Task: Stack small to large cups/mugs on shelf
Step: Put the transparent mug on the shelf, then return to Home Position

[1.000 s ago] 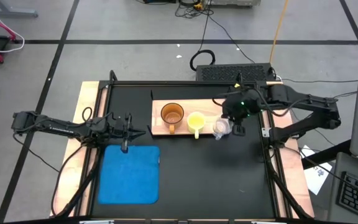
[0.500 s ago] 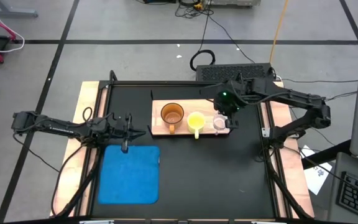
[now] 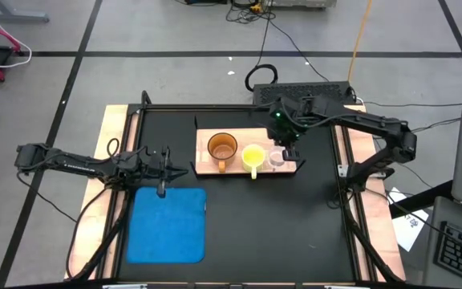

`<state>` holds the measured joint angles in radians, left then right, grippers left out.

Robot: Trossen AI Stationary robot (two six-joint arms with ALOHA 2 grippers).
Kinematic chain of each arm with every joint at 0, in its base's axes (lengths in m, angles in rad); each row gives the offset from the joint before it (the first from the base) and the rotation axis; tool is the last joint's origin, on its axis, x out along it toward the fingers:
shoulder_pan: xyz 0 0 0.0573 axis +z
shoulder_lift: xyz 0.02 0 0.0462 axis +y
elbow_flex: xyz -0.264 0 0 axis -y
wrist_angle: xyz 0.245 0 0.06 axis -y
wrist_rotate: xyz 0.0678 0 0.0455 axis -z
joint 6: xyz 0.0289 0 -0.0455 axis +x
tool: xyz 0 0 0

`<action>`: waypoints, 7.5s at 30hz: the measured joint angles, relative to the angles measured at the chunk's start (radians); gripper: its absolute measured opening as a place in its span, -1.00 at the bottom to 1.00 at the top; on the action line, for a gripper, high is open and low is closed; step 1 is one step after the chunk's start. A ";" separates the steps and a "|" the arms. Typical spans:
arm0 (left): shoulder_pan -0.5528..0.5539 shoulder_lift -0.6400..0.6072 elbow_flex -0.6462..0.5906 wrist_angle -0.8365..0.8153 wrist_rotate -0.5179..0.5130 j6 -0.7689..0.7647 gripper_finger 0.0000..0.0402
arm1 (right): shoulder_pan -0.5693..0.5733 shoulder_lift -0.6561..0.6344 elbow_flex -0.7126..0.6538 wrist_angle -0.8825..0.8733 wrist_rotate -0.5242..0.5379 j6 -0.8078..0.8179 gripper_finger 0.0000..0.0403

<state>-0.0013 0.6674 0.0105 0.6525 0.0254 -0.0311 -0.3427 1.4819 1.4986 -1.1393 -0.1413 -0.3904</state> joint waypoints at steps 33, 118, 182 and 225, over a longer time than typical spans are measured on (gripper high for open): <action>0.000 0.000 0.000 0.002 0.000 -0.003 -0.89 | -0.045 0.032 -0.177 0.168 0.005 0.074 -1.00; 0.000 0.000 0.000 -0.006 0.000 -0.027 -0.89 | -0.046 0.033 -0.278 0.258 0.112 0.143 -0.60; -0.093 -0.136 0.000 -0.007 -0.178 0.066 -1.00 | 0.011 -1.430 -0.819 0.356 -0.147 0.490 -1.00; -0.244 -0.205 0.000 -0.100 -0.183 0.125 -0.98 | 0.011 -1.460 -0.826 0.364 -0.231 0.473 -1.00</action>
<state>-0.2451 0.4625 0.0105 0.5522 -0.1571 0.0938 -0.3317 0.0219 0.6731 -0.7753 -0.3722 0.0822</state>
